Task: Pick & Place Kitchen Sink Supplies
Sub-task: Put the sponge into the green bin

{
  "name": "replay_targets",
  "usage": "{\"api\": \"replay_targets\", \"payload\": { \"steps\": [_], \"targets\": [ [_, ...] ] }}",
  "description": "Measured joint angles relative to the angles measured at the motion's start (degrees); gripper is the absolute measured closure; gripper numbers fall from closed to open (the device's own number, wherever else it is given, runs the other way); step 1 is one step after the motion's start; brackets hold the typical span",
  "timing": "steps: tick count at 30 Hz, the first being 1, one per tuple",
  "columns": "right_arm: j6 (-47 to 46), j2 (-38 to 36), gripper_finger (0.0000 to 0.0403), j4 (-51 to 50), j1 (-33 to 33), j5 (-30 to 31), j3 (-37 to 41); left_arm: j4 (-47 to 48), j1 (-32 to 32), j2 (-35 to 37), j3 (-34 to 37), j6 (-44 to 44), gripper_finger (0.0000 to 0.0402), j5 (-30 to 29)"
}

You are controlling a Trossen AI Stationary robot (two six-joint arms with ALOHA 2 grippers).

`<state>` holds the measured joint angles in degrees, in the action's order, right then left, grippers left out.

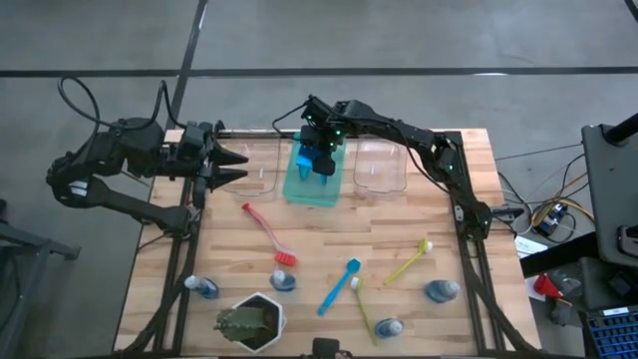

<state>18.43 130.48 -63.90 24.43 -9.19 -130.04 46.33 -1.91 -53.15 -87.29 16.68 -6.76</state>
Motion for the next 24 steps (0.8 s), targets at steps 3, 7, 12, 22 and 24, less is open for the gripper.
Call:
{"api": "replay_targets", "payload": {
  "steps": [3, 7, 12, 22, 24],
  "targets": [
    [0.0, 0.0, 0.0109, 0.0, 0.0, 0.0, 0.0, 0.0, 0.0, 0.0, 0.0, 0.0, 0.0243, 0.0],
    [0.1, 0.0, 0.0108, 0.1, 0.0, 0.0, 0.0, 0.0, 0.0, 0.1, 0.0, 0.0, 0.0243, 0.0],
    [0.1, 0.0, 0.0103, 0.1, 0.1, 0.0, 0.1, 0.0, 0.0, 0.3, 0.0, 0.0, 0.0243, 0.0],
    [0.3, 0.0, 0.0106, 0.2, 0.1, 0.2, 0.1, 0.0, 0.0, 0.7, 0.0, 0.0, 0.0243, 0.0],
    [0.7, 0.0, 0.0104, 0.2, 0.2, 0.2, 0.2, 0.0, 0.0, 0.7, 0.0, 0.0, 0.0243, 0.0]
  ]
}}
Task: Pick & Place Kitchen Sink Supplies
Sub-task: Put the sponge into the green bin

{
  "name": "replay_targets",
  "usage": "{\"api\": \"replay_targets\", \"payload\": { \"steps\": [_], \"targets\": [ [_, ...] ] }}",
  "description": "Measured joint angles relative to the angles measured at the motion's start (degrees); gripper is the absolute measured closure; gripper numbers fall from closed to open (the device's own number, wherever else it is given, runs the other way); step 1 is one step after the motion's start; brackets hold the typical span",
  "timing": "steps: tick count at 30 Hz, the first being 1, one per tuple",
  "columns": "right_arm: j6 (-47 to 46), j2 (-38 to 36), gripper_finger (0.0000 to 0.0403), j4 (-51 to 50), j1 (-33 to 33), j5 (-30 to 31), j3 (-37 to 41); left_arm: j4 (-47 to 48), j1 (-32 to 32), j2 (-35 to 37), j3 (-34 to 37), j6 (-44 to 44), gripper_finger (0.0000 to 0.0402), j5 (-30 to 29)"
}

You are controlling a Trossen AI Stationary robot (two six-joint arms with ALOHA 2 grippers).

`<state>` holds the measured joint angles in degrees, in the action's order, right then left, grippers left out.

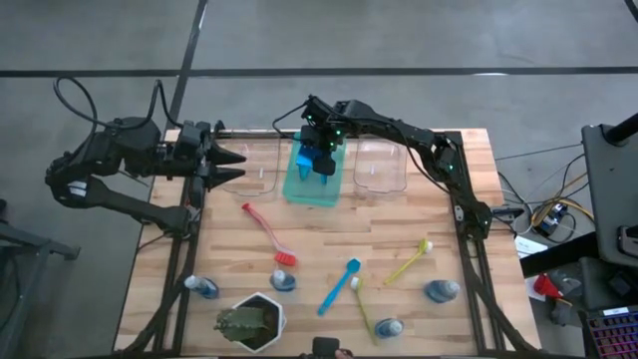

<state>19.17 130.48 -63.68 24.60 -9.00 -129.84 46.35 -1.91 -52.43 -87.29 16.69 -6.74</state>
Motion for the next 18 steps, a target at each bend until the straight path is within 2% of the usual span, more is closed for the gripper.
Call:
{"api": "replay_targets", "payload": {
  "steps": [18],
  "targets": [
    [0.4, 0.0, 0.0092, 0.2, -0.1, 0.1, 1.8, 0.0, 0.0, 0.3, 0.0, 0.0, 0.0243, 0.0]
  ]
}}
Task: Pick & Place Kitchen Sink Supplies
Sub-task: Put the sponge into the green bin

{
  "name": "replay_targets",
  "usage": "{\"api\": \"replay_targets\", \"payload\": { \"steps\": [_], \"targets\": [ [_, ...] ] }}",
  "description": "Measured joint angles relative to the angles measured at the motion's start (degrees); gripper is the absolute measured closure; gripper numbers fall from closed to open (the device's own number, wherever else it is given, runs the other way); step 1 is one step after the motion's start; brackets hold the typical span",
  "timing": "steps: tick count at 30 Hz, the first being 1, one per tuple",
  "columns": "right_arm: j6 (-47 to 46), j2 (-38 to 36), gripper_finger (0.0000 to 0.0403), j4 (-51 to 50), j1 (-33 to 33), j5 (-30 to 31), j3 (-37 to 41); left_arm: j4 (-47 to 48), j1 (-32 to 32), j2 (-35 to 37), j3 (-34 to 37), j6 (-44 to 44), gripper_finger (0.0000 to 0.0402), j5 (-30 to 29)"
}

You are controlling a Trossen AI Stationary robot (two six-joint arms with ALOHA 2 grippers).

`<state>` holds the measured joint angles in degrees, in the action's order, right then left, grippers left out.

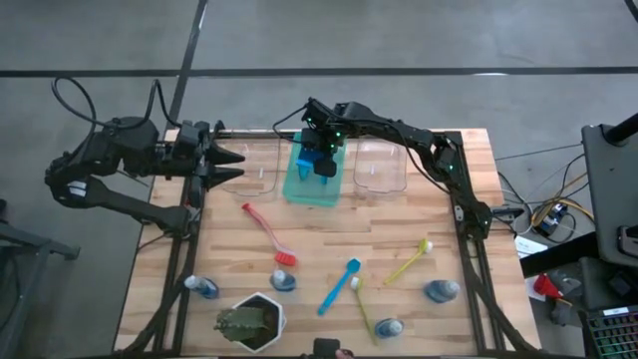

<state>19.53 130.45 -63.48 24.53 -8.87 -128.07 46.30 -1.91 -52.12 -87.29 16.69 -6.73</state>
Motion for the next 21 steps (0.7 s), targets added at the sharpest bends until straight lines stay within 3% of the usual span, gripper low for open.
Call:
{"api": "replay_targets", "payload": {
  "steps": [21],
  "targets": [
    [-0.7, -0.1, 0.0069, 1.3, 0.0, 0.0, 0.0, 0.0, 0.0, 0.0, 0.0, 0.0, 0.0243, 0.0]
  ]
}}
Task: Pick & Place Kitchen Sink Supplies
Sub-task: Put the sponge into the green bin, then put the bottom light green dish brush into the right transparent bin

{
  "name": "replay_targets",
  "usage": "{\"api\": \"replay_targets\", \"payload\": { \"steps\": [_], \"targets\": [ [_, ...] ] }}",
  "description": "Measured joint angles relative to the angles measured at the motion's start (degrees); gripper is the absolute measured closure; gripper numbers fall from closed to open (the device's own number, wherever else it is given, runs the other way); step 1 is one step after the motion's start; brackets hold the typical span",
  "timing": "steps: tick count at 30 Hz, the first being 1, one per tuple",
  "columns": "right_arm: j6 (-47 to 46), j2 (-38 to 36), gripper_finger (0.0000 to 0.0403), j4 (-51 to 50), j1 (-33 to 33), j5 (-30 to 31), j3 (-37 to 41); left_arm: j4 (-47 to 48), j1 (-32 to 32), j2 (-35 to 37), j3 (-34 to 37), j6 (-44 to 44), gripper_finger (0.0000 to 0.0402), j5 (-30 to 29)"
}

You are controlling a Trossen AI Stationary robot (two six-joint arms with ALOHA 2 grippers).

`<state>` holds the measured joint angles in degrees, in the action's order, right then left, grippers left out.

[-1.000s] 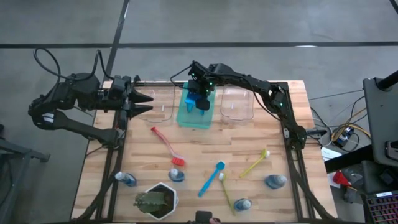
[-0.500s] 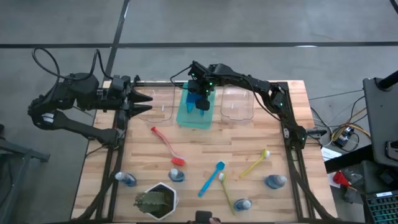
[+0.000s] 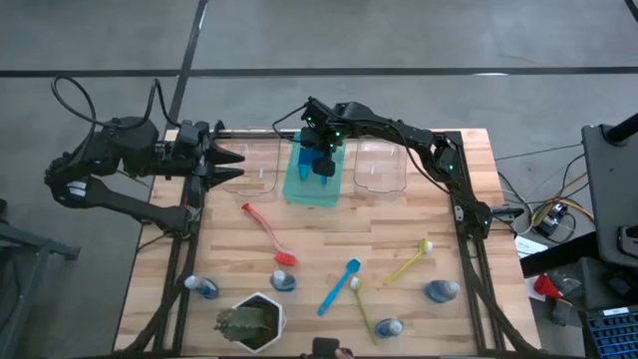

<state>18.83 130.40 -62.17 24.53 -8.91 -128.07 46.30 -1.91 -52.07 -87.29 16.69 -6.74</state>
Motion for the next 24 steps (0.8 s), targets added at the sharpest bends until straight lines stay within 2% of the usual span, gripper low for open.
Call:
{"api": "replay_targets", "payload": {
  "steps": [15, 24],
  "targets": [
    [-0.4, 0.0, 0.0064, 0.1, 0.0, 0.6, 0.0, 0.0, 0.0, 0.1, 0.0, -0.1, 0.0243, 0.0],
    [-0.7, -0.6, 0.0049, -0.5, 0.1, 3.1, -0.7, 0.0, 0.0, 0.2, 0.0, -0.1, 0.0243, 0.0]
  ]
}}
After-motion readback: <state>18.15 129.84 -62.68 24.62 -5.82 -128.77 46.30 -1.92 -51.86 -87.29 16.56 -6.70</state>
